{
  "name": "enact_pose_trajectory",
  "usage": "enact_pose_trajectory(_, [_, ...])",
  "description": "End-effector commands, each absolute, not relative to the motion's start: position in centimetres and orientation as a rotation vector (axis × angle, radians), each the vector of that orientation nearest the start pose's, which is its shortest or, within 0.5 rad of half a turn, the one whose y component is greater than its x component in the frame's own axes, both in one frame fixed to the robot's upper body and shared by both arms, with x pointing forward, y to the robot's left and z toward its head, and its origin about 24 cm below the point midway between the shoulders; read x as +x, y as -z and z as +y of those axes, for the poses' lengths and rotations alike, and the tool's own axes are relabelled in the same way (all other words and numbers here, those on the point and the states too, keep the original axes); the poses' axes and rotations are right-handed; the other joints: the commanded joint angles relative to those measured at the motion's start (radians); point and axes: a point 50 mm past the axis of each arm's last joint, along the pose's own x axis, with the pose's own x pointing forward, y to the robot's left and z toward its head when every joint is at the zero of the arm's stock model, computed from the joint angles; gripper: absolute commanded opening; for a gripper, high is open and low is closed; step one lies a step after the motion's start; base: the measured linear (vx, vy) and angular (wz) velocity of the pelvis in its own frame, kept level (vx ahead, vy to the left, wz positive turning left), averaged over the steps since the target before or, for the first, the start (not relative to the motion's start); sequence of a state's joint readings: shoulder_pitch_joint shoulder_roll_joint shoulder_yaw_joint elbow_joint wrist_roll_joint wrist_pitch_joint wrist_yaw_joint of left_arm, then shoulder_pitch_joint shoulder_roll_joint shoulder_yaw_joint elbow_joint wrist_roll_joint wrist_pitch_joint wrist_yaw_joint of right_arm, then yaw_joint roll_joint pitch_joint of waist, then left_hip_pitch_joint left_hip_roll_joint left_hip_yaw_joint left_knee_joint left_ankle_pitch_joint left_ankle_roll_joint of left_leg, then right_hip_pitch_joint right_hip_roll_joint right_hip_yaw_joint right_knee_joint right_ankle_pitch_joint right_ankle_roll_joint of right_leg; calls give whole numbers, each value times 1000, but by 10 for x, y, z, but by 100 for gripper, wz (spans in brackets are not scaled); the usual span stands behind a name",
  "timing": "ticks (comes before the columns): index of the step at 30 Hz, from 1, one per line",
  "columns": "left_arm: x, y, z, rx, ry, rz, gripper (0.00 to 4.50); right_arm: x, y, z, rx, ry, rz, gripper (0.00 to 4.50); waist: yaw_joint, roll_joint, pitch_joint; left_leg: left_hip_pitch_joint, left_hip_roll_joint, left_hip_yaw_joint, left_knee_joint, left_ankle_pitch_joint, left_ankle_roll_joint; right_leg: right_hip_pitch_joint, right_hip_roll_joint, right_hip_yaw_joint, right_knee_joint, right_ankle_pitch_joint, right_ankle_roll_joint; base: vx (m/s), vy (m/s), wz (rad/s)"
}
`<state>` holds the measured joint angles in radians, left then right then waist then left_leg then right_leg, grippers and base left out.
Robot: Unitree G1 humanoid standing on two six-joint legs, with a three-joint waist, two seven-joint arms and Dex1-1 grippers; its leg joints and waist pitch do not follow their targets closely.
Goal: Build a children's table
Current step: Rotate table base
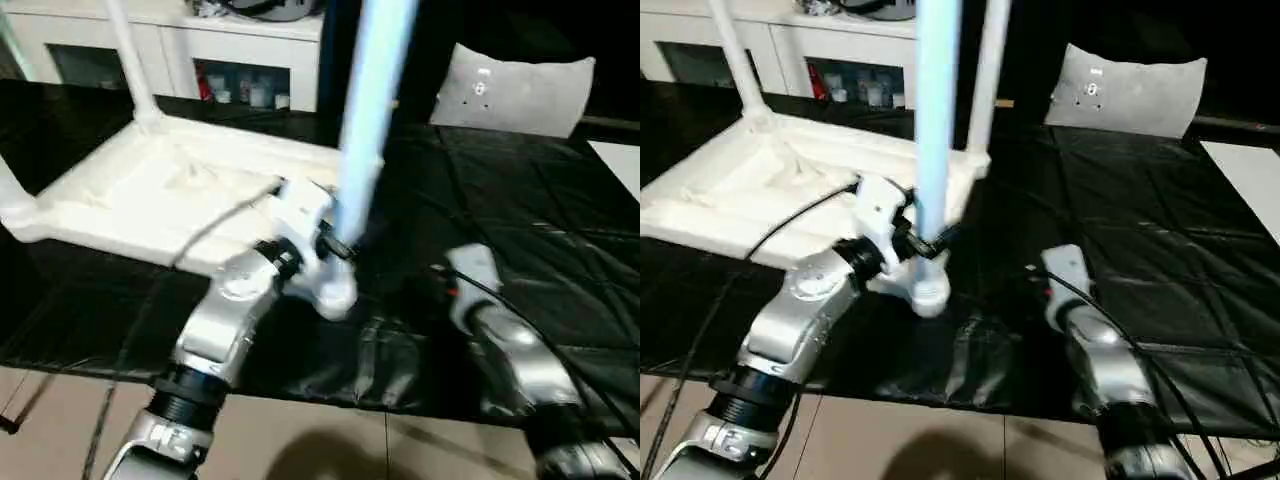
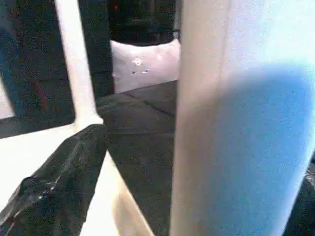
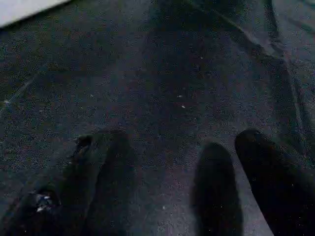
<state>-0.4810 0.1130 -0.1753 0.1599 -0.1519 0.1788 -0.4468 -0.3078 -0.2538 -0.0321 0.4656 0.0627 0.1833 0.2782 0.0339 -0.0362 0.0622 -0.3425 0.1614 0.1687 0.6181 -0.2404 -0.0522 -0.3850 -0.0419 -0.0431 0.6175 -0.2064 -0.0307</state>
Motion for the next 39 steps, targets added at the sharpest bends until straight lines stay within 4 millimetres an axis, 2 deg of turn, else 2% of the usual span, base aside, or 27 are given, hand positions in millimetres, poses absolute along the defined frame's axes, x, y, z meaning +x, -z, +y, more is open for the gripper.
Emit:
enact_pose_trajectory(1, [309,-114,77,57,828,-85,446,303,-33,-198,-93,-258,244,450,13,-1,-61,-8,73,-24,-79,-40,58,55,-112,60,-66,-75,-218,0,0,0])
enact_pose_trajectory(2, [307,-113,77,51,847,-83,446,302,-35,-198,-88,-265,234,450,11,-2,-62,-9,74,-23,-79,-27,62,54,-109,60,-62,-55,-221,0,0,0])
enact_pose_trajectory(3, [300,-110,81,43,929,-67,446,299,-43,-195,-65,-311,207,450,11,1,-62,-5,72,-22,-79,-20,71,49,-106,58,-61,-32,-231,0,0,0])
enact_pose_trajectory(4, [299,-109,82,43,940,-64,446,299,-43,-195,-57,-322,210,450,12,1,-65,-7,74,-23,-78,-9,76,52,-108,59,-57,-12,-233,0,0,0])
enact_pose_trajectory(5, [293,-105,88,45,1018,-43,446,293,-47,-190,-4,-404,228,450,11,-2,-64,-9,70,-20,-76,6,92,49,-103,59,-56,14,-240,0,0,0])
enact_pose_trajectory(6, [291,-101,93,56,1050,-15,446,288,-50,-187,-3,-467,226,450,15,-1,-63,-7,68,-20,-76,7,99,51,-103,59,-55,20,-238,0,0,0])
enact_pose_trajectory(7, [291,-99,96,66,1062,-5,446,286,-51,-186,-12,-492,224,450,18,4,-65,-6,73,-20,-74,22,112,46,-103,59,-49,53,-242,0,0,0])
enact_pose_trajectory(8, [291,-96,103,91,1087,20,446,282,-53,-184,-46,-547,217,450,18,-3,-65,-6,71,-19,-74,21,115,45,-100,57,-51,52,-241,0,0,0])
enact_pose_trajectory(10, [291,-91,116,148,1131,59,446,275,-54,-184,-83,-607,213,450,25,-1,-60,-5,71,-16,-76,-2,111,42,-103,57,-57,7,-237,0,0,0])
enact_pose_trajectory(11, [295,-88,124,205,1141,94,446,271,-55,-187,-86,-638,220,450,28,1,-57,-1,71,-15,-80,-43,92,39,-102,58,-65,-63,-222,0,0,0])
enact_pose_trajectory(12, [296,-87,127,224,1143,106,446,270,-56,-188,-86,-648,223,450,28,1,-57,-1,71,-15,-80,-43,92,39,-102,58,-65,-63,-222,0,0,0])
enact_pose_trajectory(13, [301,-86,134,284,1156,124,430,265,-57,-189,-98,-693,227,450,30,2,-58,2,71,-16,-82,-60,77,39,-101,59,-67,-93,-206,0,0,0])
enact_pose_trajectory(17, [315,-85,146,451,1180,179,401,255,-59,-191,-120,-785,273,450,35,1,-60,0,72,-20,-83,-59,61,44,-107,59,-65,-84,-199,0,0,0])
enact_pose_trajectory(19, [321,-86,149,522,1194,199,392,251,-60,-191,-132,-824,292,450,36,-2,-61,-4,70,-20,-81,-40,68,47,-108,59,-64,-64,-192,0,0,0])
enact_pose_trajectory(20, [327,-89,150,557,1198,207,372,249,-60,-191,-144,-846,300,450,37,-1,-63,-3,70,-20,-80,-34,68,47,-109,59,-61,-52,-192,0,0,0])
enact_pose_trajectory(23, [337,-95,151,602,1230,229,357,246,-58,-190,-163,-873,313,450,39,-3,-66,-5,70,-19,-77,-17,68,48,-112,58,-56,-28,-210,0,0,0])
enact_pose_trajectory(25, [341,-96,151,625,1245,246,330,245,-58,-190,-165,-884,317,450,38,-2,-66,-6,70,-19,-76,-12,69,49,-114,57,-56,-10,-223,0,0,0])
enact_pose_trajectory(26, [347,-96,150,675,1256,279,322,244,-58,-189,-172,-888,321,450,38,5,-66,-7,70,-21,-76,-10,69,50,-115,57,-55,-6,-226,0,0,0])
enact_pose_trajectory(27, [350,-96,150,693,1256,290,322,244,-58,-189,-174,-889,324,450,38,0,-67,-4,67,-19,-74,-16,70,49,-111,57,-58,-8,-222,0,0,0])
enact_pose_trajectory(28, [353,-95,150,700,1251,305,314,243,-57,-188,-176,-892,328,450,39,3,-68,-4,69,-21,-75,-14,69,51,-112,57,-56,0,-224,0,0,0])
enact_pose_trajectory(29, [353,-95,150,700,1251,305,314,243,-57,-188,-176,-893,328,450,40,-1,-69,-6,71,-21,-75,-7,68,54,-116,57,-53,19,-229,0,0,0])
enact_pose_trajectory(30, [355,-93,150,717,1249,322,288,242,-57,-188,-178,-896,332,450,41,-1,-69,-7,71,-22,-75,-6,68,55,-118,57,-52,25,-234,0,0,0])
enact_pose_trajectory(31, [357,-90,151,744,1255,358,280,240,-56,-187,-178,-903,336,450,40,5,-69,-6,69,-20,-72,-11,71,54,-115,58,-56,40,-240,0,0,0])
enact_pose_trajectory(34, [359,-85,152,761,1260,407,273,237,-55,-186,-173,-914,343,450,46,6,-71,-5,73,-22,-73,-19,70,57,-119,58,-53,57,-251,0,0,0])
enact_pose_trajectory(35, [359,-84,152,761,1261,416,248,235,-55,-185,-171,-919,344,450,47,12,-71,-5,73,-23,-73,-18,68,57,-119,58,-51,61,-256,0,0,0])
enact_pose_trajectory(39, [362,-82,151,748,1259,440,225,227,-52,-181,-155,-959,359,450,57,9,-68,0,76,-22,-75,-44,63,55,-119,57,-57,36,-266,0,0,0])
